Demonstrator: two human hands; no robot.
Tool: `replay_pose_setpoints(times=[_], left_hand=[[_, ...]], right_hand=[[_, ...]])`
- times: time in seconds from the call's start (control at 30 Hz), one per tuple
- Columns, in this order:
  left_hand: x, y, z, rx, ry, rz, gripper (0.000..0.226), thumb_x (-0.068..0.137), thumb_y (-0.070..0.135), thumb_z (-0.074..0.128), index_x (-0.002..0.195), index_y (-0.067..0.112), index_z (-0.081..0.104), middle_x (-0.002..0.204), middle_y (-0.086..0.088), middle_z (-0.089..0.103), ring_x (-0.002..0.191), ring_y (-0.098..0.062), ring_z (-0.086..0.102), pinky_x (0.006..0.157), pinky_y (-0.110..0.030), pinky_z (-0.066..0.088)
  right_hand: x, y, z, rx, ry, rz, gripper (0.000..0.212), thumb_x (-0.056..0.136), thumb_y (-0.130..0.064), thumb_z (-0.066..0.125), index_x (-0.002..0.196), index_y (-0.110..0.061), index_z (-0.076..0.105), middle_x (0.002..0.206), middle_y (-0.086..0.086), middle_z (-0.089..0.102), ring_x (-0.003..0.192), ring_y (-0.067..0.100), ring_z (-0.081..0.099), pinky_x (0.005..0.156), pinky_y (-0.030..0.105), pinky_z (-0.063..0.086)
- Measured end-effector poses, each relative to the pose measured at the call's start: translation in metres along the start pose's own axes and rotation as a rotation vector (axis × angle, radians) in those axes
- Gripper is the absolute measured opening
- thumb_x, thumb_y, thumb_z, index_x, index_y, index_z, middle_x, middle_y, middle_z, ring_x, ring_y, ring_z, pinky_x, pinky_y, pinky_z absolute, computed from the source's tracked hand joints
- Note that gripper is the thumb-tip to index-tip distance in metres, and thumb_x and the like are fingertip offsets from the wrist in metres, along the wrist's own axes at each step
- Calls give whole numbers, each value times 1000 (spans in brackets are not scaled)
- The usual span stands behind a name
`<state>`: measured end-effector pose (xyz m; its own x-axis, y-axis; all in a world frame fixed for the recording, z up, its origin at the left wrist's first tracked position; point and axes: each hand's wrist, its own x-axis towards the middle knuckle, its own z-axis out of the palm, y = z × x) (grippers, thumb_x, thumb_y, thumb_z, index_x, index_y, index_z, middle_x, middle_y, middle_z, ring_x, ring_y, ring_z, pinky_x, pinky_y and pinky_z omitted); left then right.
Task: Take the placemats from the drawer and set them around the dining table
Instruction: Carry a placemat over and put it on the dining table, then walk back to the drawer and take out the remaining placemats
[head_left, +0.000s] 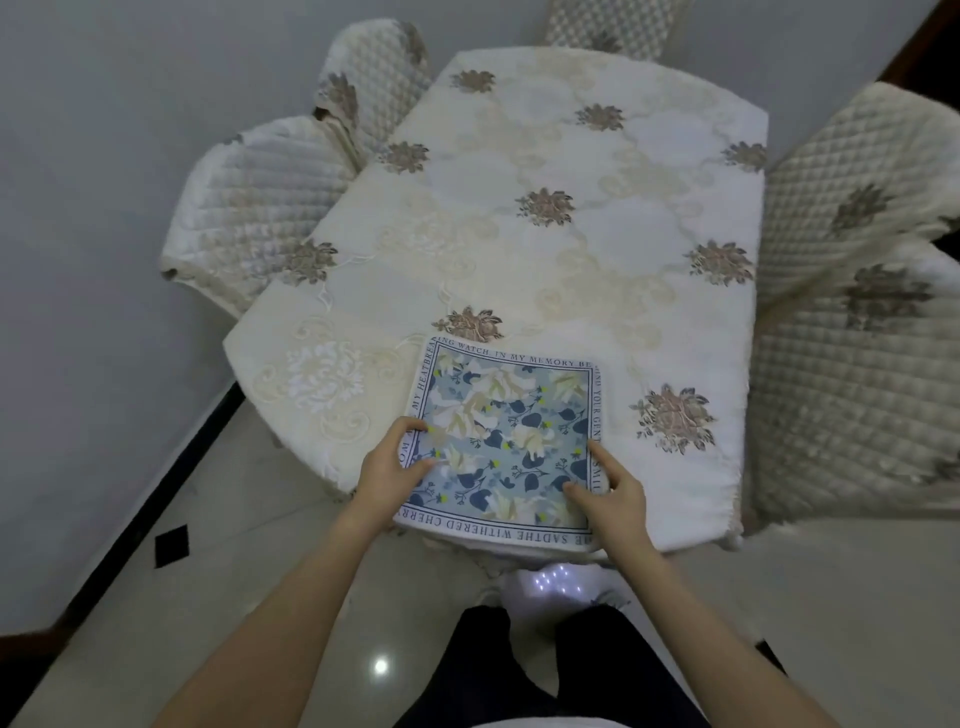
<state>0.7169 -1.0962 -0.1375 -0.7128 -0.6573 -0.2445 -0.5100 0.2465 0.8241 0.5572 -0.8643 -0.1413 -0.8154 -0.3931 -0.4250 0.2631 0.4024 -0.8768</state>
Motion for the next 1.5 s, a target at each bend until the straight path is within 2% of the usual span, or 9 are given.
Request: replay_pose_setpoints(times=[0.07, 0.3, 0.47, 0.63, 0.73, 0.9, 1.07, 1.23, 1.5], left_hand=[[6, -13, 2, 8, -6, -5, 34, 85, 14, 69, 112, 24, 51, 115, 6, 56, 88, -18, 61, 61, -10, 42], [13, -39, 12, 118, -17, -46, 58, 85, 19, 70, 137, 16, 42, 113, -12, 44, 102, -21, 46, 80, -22, 34], [15, -58, 17, 644, 5, 131, 60, 92, 36, 57, 145, 16, 37, 151, -19, 27, 137, -35, 25, 110, -47, 27], [15, -67, 19, 868, -157, 329, 62, 100, 49, 14, 147, 13, 31, 154, -7, 28, 142, -23, 19, 115, -40, 6], [15, -69, 20, 890, -191, 309, 61, 100, 47, 12, 149, 14, 26, 156, -6, 22, 144, -22, 17, 116, -41, 7], [20, -59, 18, 900, -184, 343, 60, 94, 44, 28, 140, 10, 44, 147, -12, 41, 135, -30, 40, 112, -41, 19], [26, -29, 21, 913, -172, 312, 55, 91, 38, 29, 127, 9, 58, 128, -19, 58, 113, -38, 57, 96, -51, 44], [22, 28, 42, 795, -80, 417, 50, 92, 36, 27, 113, 9, 63, 105, -9, 67, 89, -31, 63, 79, -40, 49], [-34, 141, 128, 638, -41, 713, 45, 95, 34, 32, 113, 7, 63, 102, -7, 66, 91, -29, 60, 80, -40, 48]], right_hand=[[-4, 10, 11, -19, 36, 23, 66, 75, -1, 73, 135, -22, 54, 130, 1, 61, 114, 16, 60, 97, 41, 51], [1, 16, 18, -355, 34, 20, 68, 79, -14, 74, 140, -22, 46, 126, 5, 55, 118, 22, 52, 101, 30, 41], [5, 21, 21, -754, 30, -78, 73, 84, -29, 69, 147, -22, 35, 154, 13, 21, 141, 28, 18, 113, 33, 19], [16, 32, 22, -1069, -164, -295, 89, 79, -68, 32, 153, -25, 9, 159, -3, -5, 148, 17, -4, 120, 35, 3], [19, 42, 19, -1165, -195, -328, 87, 81, -74, 12, 151, -26, -6, 156, -6, -13, 145, 12, -13, 118, 31, -5], [17, 50, 19, -1232, -183, -332, 79, 94, -67, 7, 153, -15, 16, 158, 6, 13, 146, 27, 16, 116, 36, 5], [18, 32, 10, -1061, -169, -344, 76, 90, -66, 13, 152, -23, 18, 158, -8, 12, 147, 14, 10, 121, 40, 6], [2, 7, -27, -809, -25, -397, 57, 95, -49, 36, 141, -16, 45, 143, 1, 48, 134, 19, 40, 112, 40, 32], [-65, -1, -160, -931, 233, -522, 51, 95, -46, 38, 133, -16, 54, 135, 0, 55, 132, 25, 43, 110, 40, 31]])
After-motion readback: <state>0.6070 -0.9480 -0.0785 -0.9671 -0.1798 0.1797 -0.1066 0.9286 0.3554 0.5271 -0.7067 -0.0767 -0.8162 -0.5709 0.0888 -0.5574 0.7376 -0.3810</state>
